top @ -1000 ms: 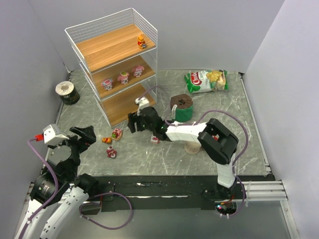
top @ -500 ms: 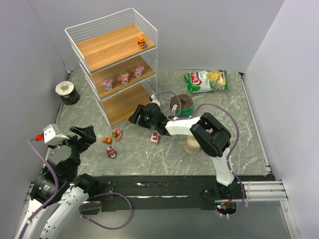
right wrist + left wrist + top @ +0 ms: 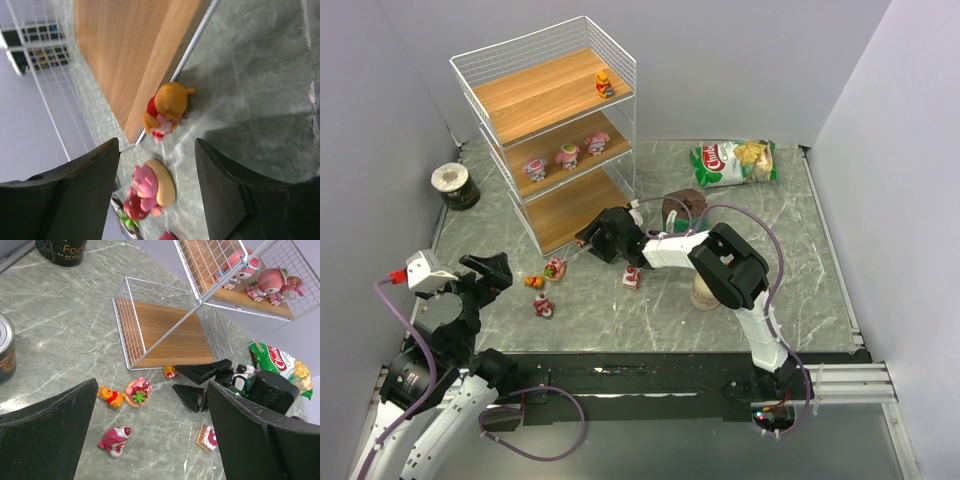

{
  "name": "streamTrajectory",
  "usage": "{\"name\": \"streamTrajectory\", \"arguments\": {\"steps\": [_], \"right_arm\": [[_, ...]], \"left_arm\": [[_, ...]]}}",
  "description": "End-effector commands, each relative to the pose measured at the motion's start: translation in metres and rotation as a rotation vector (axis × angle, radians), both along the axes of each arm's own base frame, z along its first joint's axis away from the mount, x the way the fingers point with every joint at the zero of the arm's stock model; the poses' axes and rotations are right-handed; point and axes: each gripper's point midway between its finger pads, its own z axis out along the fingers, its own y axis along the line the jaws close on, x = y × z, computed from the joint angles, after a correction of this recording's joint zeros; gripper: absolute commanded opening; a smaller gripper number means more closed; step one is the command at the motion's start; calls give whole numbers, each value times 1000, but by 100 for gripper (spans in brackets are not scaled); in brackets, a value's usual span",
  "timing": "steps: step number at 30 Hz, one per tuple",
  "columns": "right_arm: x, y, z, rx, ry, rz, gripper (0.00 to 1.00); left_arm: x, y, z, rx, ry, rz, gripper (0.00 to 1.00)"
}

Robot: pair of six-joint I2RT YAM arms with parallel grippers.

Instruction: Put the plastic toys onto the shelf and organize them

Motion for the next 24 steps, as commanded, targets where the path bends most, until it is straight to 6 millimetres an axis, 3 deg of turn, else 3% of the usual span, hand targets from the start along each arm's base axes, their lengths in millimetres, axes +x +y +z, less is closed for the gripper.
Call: {"name": "streamTrajectory", "arguments": {"steps": [1, 12, 24], "right_arm": [[17, 2, 0, 28, 46, -103, 68], [24, 4, -16, 9, 105, -149, 64], [25, 2, -31, 2, 165, -189, 53]], "left_arm": [[1, -1, 6, -4, -27, -10, 96], [1, -1, 6, -2, -24, -7, 96], [1, 0, 6, -4, -26, -4, 96]]}}
